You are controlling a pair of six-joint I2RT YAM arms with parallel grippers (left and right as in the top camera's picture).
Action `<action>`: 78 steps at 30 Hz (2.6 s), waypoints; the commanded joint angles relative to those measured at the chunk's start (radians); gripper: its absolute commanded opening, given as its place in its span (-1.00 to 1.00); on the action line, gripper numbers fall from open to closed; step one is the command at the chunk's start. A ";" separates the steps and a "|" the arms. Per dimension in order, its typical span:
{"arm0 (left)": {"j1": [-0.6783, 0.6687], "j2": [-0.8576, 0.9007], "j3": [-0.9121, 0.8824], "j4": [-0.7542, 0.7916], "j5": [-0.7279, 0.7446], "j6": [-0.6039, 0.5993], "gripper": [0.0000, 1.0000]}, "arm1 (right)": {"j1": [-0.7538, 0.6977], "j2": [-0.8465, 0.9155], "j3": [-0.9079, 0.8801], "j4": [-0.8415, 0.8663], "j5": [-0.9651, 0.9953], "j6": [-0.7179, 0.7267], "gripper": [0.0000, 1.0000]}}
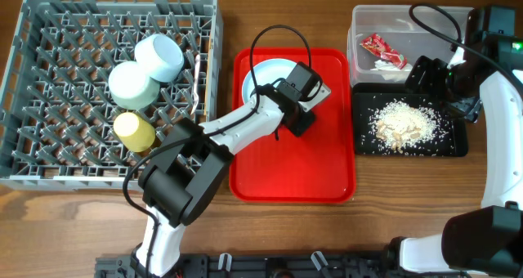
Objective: Sort waste into correct bins and load items into the dishwasher rack
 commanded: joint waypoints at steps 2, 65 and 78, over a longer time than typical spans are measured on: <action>0.001 0.013 -0.011 -0.016 -0.006 -0.003 -0.92 | 0.000 -0.021 0.016 0.005 -0.012 -0.014 1.00; 0.829 -0.405 -0.010 -0.180 0.136 -0.426 1.00 | 0.230 -0.017 0.016 0.380 -0.346 -0.230 1.00; 0.814 -0.485 -0.058 -0.632 -0.035 -0.519 1.00 | 0.266 -0.049 -0.096 0.286 -0.152 -0.059 1.00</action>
